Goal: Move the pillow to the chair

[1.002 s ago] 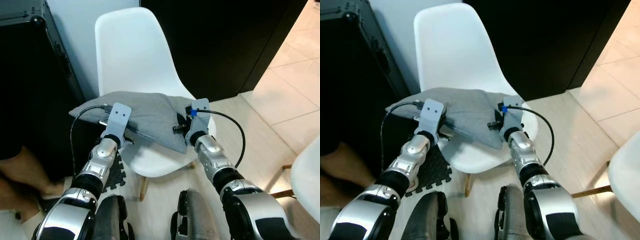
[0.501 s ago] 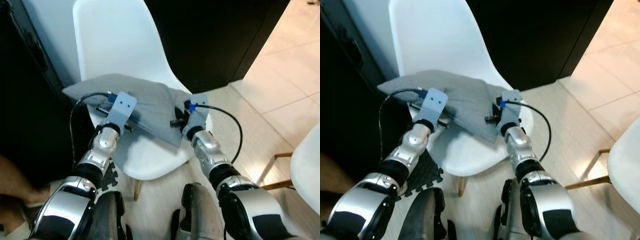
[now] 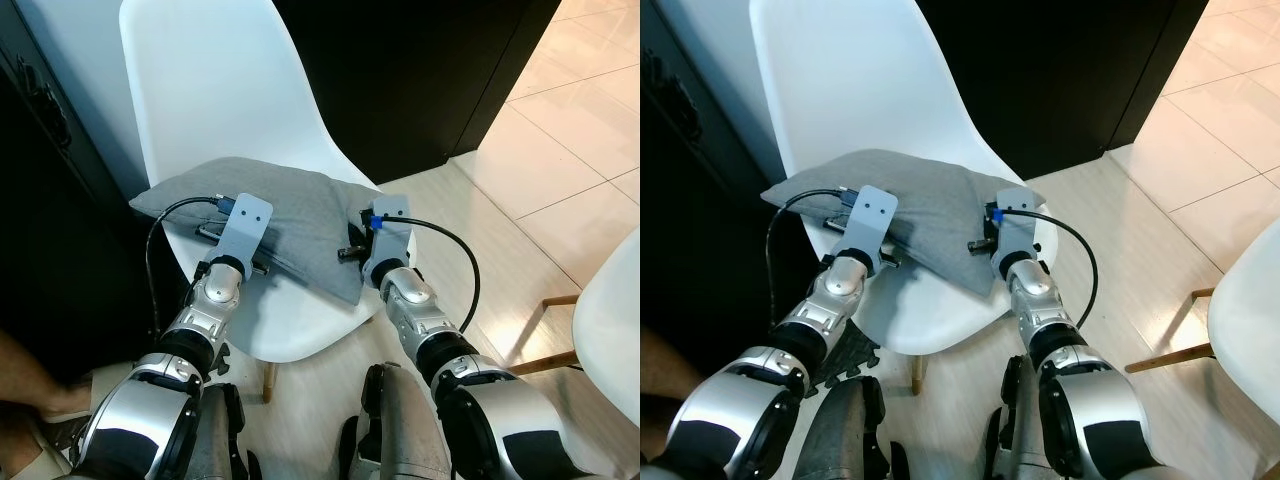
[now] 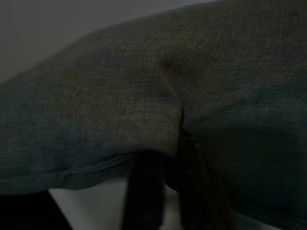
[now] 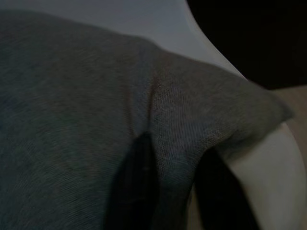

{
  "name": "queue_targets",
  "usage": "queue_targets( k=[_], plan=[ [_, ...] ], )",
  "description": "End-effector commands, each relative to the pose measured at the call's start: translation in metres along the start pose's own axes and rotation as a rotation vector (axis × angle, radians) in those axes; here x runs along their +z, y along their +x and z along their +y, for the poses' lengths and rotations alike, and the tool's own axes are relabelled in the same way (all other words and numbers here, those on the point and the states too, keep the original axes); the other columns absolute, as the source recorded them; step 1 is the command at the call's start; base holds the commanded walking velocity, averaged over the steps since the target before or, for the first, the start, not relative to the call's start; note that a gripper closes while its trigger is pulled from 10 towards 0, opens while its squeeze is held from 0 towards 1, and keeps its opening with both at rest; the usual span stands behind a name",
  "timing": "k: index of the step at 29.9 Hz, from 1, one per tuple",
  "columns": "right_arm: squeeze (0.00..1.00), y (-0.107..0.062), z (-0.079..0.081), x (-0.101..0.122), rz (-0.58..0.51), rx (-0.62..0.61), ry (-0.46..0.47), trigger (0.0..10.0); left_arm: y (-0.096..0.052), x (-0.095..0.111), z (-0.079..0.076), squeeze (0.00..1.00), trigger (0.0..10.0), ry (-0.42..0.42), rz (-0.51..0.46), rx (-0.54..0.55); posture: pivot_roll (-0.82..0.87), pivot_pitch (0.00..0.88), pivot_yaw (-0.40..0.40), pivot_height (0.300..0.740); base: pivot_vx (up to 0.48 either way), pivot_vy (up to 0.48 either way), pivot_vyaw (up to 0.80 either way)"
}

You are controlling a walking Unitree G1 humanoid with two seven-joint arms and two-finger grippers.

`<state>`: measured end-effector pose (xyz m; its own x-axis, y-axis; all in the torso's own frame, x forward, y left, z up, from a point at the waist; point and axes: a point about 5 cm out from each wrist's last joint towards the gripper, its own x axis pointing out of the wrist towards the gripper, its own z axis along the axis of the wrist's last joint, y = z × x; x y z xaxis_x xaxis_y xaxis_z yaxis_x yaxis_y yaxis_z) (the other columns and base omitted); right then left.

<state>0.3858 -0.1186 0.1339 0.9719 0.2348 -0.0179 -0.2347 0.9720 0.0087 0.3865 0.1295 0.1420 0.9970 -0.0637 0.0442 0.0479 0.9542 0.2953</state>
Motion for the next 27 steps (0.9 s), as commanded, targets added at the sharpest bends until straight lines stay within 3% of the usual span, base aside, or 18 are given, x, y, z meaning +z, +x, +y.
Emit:
queue_targets(
  k=[1, 9, 13, 14, 17, 18, 19, 20, 21, 22, 24, 27],
  plan=[
    [1.00, -0.003, -0.003, -0.006, 0.011, -0.002, 0.032, 10.0, -0.003, -0.010, 0.005, 1.00, 10.0, -0.042, 0.039, 0.008, 0.06, 0.251, -0.030, 0.571, 0.000, 0.000, 0.00],
    [1.00, -0.002, -0.002, -0.002, -0.020, 0.015, 0.055, 10.0, -0.004, -0.009, 0.011, 1.00, 10.0, -0.028, 0.019, 0.048, 0.07, 0.235, -0.029, 0.571, 0.000, 0.000, 0.00],
    [1.00, -0.002, -0.012, 0.002, -0.013, -0.070, 0.030, 10.0, -0.006, -0.010, 0.013, 1.00, 10.0, -0.058, 0.014, 0.057, 0.07, 0.227, -0.029, 0.571, 0.000, 0.000, 0.00],
    [0.19, -0.004, -0.031, 0.005, -0.012, -0.197, -0.044, 10.0, -0.012, -0.018, 0.017, 1.00, 10.0, -0.112, 0.036, 0.093, 0.07, 0.198, -0.018, 0.571, 0.000, 0.000, 0.00],
    [0.19, -0.006, -0.039, 0.007, -0.021, -0.241, -0.061, 10.0, -0.015, -0.022, 0.018, 1.00, 10.0, -0.136, 0.047, 0.105, 0.07, 0.194, -0.017, 0.571, 0.000, 0.000, 0.00],
    [0.00, -0.009, -0.050, 0.009, -0.036, -0.302, -0.040, 10.0, -0.025, -0.028, 0.020, 0.16, 10.0, -0.153, 0.052, 0.129, 0.08, 0.181, -0.016, 0.571, 0.000, 0.000, 0.00],
    [0.00, -0.012, -0.058, 0.009, -0.044, -0.336, -0.014, 10.0, -0.036, -0.035, 0.023, 0.00, 10.0, -0.166, 0.058, 0.152, 0.07, 0.169, -0.017, 0.571, 0.000, 0.000, 0.00],
    [0.00, -0.014, -0.062, 0.009, -0.046, -0.354, 0.002, 10.0, -0.043, -0.038, 0.024, 0.00, 10.0, -0.171, 0.061, 0.166, 0.07, 0.169, -0.017, 0.571, 0.000, 0.000, 0.00],
    [0.00, -0.018, -0.067, 0.006, -0.055, -0.352, 0.021, 10.0, -0.065, -0.049, 0.032, 0.00, 10.0, -0.185, 0.067, 0.203, 0.07, 0.147, -0.017, 0.571, 0.000, 0.000, 0.00],
    [0.00, -0.020, -0.068, 0.004, -0.063, -0.342, 0.022, 10.0, -0.075, -0.053, 0.036, 0.00, 10.0, -0.198, 0.065, 0.223, 0.08, 0.139, -0.017, 0.571, 0.000, 0.000, 0.00],
    [0.00, -0.023, -0.066, -0.001, -0.069, -0.314, 0.043, 10.0, -0.087, -0.058, 0.041, 0.00, 10.0, -0.228, 0.057, 0.246, 0.08, 0.132, -0.017, 0.571, 0.000, 0.000, 0.00],
    [0.00, -0.028, -0.060, -0.013, -0.057, -0.276, 0.082, 10.0, -0.091, -0.054, 0.040, 0.00, 10.0, -0.265, -0.010, 0.222, 0.08, 0.115, -0.024, 0.571, 0.000, 0.000, 0.00]
  ],
)
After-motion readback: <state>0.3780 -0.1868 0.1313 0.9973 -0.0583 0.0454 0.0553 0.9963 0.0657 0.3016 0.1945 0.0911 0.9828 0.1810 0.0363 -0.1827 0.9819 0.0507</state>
